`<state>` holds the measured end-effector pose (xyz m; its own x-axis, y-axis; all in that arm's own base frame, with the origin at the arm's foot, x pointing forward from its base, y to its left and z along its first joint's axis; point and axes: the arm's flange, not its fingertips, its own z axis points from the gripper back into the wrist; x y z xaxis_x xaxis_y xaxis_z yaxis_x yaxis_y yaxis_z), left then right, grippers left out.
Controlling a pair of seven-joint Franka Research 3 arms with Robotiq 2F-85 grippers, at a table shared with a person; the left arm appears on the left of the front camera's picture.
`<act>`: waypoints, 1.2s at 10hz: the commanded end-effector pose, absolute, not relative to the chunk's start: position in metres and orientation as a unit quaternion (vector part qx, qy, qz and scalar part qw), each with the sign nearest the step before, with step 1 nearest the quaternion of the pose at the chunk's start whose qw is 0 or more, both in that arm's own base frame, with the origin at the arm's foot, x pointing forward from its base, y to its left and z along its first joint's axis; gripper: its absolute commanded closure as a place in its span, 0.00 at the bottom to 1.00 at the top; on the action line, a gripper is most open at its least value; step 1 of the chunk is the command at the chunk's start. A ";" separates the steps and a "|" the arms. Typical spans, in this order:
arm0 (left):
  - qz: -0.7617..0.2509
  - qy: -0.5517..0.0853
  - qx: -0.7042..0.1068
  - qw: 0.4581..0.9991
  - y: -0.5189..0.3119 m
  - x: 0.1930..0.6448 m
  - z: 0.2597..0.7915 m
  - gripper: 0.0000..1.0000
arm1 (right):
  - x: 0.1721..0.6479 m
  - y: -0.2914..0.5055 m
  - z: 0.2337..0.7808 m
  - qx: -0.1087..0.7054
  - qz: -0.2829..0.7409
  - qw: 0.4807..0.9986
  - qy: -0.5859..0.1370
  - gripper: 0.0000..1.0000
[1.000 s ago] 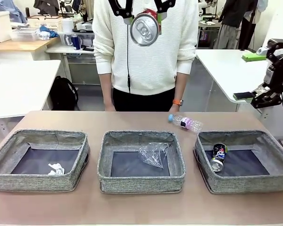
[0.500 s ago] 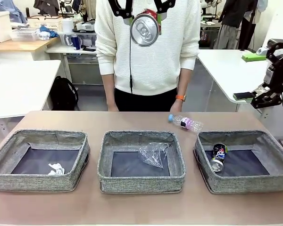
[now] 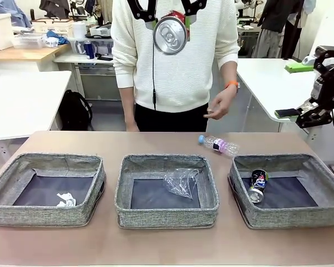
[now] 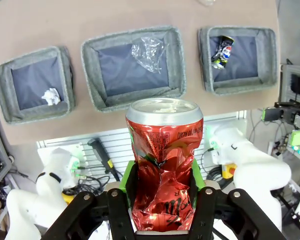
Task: Sort the waste into the appropriate baskets.
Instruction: Place the picked waste into the Fabric basket indicated by the person.
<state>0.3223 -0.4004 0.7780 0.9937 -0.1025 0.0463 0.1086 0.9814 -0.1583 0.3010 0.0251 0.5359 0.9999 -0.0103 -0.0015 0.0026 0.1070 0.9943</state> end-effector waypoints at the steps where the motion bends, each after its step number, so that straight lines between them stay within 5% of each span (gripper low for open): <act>1: -0.050 -0.024 -0.081 0.995 -0.399 0.321 0.780 0.52 | 0.301 0.025 0.538 0.677 0.001 0.736 -0.008 0.00; 12: -0.050 -0.024 -0.081 0.995 -0.399 0.321 0.780 0.52 | 0.301 0.025 0.538 0.677 0.001 0.736 -0.008 0.00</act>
<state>0.3223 -0.4004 0.7779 0.9937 -0.1025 0.0462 0.1086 0.9814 -0.1583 0.3010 0.0251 0.5359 0.9999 -0.0103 -0.0015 0.0026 0.1070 0.9943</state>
